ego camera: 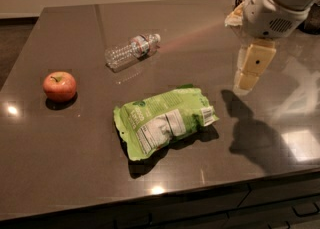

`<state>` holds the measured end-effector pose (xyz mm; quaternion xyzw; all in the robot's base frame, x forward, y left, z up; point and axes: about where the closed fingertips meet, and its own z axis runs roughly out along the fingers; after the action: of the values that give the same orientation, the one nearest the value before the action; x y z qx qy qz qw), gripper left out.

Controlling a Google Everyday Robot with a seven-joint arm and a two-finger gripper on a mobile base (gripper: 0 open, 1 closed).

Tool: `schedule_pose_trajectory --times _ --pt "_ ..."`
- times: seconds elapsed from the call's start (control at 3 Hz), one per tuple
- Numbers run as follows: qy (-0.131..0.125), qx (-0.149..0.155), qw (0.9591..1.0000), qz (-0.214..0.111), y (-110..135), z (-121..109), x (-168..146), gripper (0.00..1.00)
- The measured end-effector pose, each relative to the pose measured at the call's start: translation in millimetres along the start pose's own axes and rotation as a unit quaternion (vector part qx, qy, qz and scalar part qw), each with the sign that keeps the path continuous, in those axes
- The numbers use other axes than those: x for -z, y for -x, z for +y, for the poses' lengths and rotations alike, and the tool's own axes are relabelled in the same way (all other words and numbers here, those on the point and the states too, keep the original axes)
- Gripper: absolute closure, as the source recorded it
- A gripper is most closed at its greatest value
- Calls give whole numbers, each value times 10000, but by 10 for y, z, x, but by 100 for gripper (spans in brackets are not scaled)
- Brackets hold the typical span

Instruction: Place water bottle upright

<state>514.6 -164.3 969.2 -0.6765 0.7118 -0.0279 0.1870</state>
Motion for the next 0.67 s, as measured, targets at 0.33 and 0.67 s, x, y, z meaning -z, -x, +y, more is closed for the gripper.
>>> schedule_pose_trajectory --times 0.33,0.67 --pt "145 411 9990 -103 260 -283 -267 0" --pt "276 848 9956 -289 586 -584 -528 0"
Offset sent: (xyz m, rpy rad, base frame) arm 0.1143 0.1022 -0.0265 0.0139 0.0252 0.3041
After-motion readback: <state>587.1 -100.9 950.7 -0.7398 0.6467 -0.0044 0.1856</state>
